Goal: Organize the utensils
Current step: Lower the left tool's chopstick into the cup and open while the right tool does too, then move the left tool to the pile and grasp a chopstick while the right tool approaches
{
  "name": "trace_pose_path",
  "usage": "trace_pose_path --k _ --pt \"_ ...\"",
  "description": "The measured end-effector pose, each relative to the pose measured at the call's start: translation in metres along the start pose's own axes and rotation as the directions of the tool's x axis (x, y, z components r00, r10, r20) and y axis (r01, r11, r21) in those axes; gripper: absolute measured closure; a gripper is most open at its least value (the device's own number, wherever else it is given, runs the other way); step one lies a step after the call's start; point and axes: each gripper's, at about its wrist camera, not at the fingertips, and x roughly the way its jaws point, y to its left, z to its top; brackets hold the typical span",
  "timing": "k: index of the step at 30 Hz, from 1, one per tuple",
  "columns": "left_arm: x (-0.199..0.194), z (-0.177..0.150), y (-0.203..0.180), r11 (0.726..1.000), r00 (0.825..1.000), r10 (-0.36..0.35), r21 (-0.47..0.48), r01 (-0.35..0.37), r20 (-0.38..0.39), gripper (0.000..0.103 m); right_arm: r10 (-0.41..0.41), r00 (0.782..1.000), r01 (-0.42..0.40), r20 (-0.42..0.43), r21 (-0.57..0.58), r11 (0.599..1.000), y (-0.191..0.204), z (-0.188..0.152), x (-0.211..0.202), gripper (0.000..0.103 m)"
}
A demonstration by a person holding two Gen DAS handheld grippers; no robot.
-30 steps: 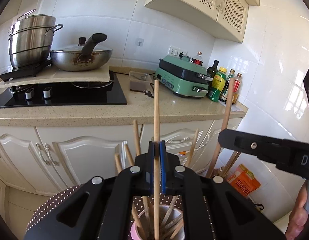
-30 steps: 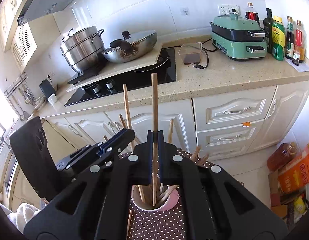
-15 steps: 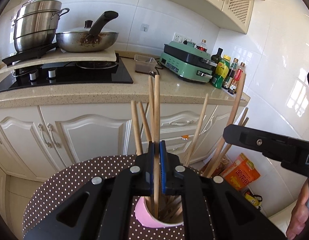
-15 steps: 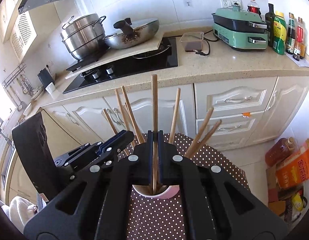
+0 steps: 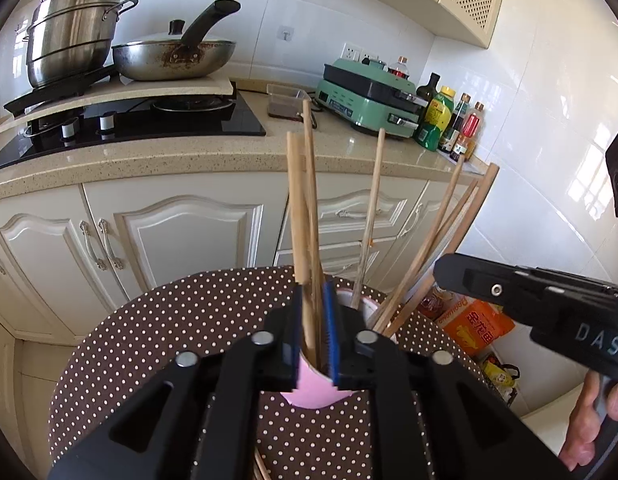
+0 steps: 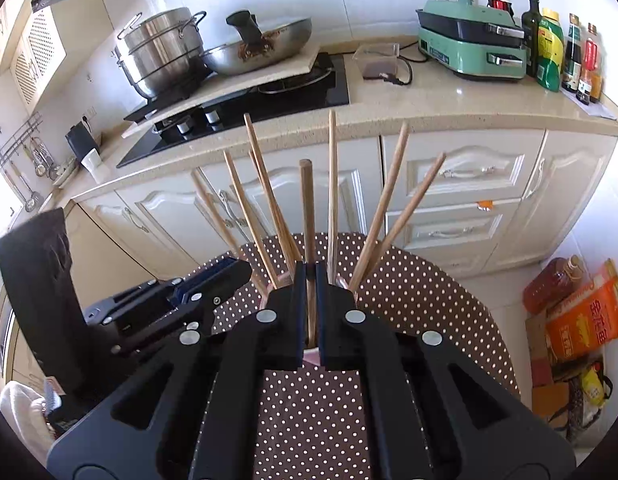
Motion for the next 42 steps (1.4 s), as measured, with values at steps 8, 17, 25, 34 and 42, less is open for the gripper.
trace_pose_path --k 8,17,25,34,42 --pt "-0.012 -0.009 0.004 1.0 0.999 0.011 0.004 -0.011 -0.031 0.08 -0.025 1.0 0.025 -0.008 0.02 0.999 0.005 -0.011 0.002 0.098" --pt "-0.031 -0.013 0.018 0.999 0.998 0.04 -0.017 -0.041 -0.04 0.068 -0.038 0.999 0.039 -0.006 0.069 0.997 0.01 -0.018 -0.007 0.097" --pt "-0.045 -0.021 0.027 0.999 0.997 0.044 -0.022 -0.045 -0.063 0.06 -0.077 0.997 0.076 0.014 0.082 0.994 0.019 -0.025 -0.018 0.088" --pt "-0.049 -0.041 0.039 0.998 0.991 0.036 -0.044 -0.042 -0.129 0.059 -0.093 0.996 0.092 0.014 0.062 0.994 0.031 -0.042 -0.025 0.055" --pt "-0.033 -0.078 0.051 0.997 0.96 0.031 -0.065 -0.051 -0.277 0.059 -0.088 0.991 0.095 -0.1 0.059 0.994 0.036 -0.081 -0.005 0.055"
